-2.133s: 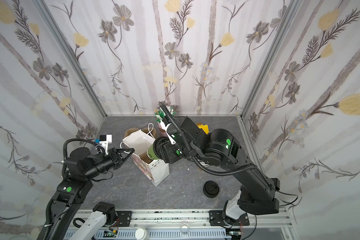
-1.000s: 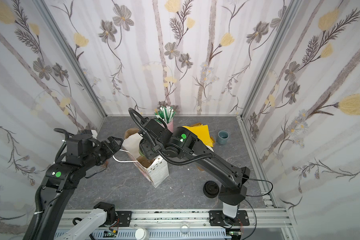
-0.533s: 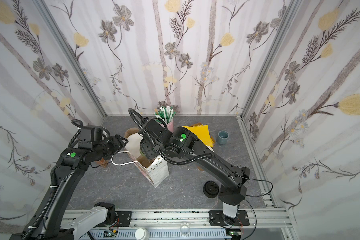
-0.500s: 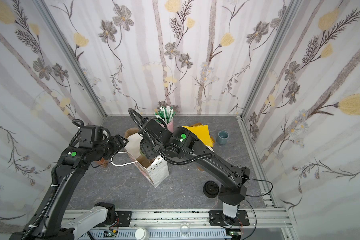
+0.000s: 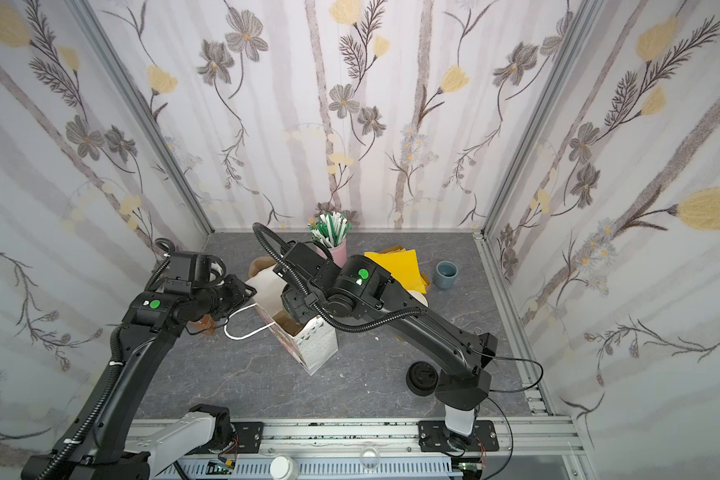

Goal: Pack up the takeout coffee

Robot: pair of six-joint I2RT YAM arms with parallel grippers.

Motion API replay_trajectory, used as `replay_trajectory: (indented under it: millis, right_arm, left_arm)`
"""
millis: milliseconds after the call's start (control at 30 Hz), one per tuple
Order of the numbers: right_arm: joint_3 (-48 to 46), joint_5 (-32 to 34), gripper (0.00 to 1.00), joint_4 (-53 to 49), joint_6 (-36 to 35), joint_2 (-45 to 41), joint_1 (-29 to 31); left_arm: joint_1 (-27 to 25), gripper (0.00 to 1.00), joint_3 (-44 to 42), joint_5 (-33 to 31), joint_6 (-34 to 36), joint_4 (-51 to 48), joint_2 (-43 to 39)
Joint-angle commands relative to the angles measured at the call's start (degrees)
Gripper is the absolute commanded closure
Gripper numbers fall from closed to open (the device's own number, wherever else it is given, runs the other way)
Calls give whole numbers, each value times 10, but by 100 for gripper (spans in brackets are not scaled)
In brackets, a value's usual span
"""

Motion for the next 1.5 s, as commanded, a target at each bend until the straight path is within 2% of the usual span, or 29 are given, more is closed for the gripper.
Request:
replay_trajectory:
  millis: [0,167,500,667,1067,1267,1400,1467]
  right_arm:
    - [4,13,34,-1,6,1,2]
    - [3,21,35,-12,10,1,8]
    - [2,32,35,-54,29,-2,18]
    - [-11,20,34,-54,43,-17,24]
    - [-123,-15,35,-54,110,-57,36]
    - [-141,-25,35,-54,132,-49,40]
    - [-150,-28,35,-54,150,-46,39]
    - [-151,-29,35,-54,158,-41,39]
  left_arm:
    - [-1,83,-6,21,-2,10,-5]
    - [-5,92,-22,30,-29,12,-23]
    - [-60,98,-45,29,-130,31,-59]
    - [-104,98,-49,4,-164,39,-69]
    - [-194,98,-91,-48,-240,70,-105]
    - [-214,90,-96,-54,-247,82,-109]
    - [-223,65,-97,-66,-248,88,-112]
    - [-223,57,-94,-81,-248,90,-119]
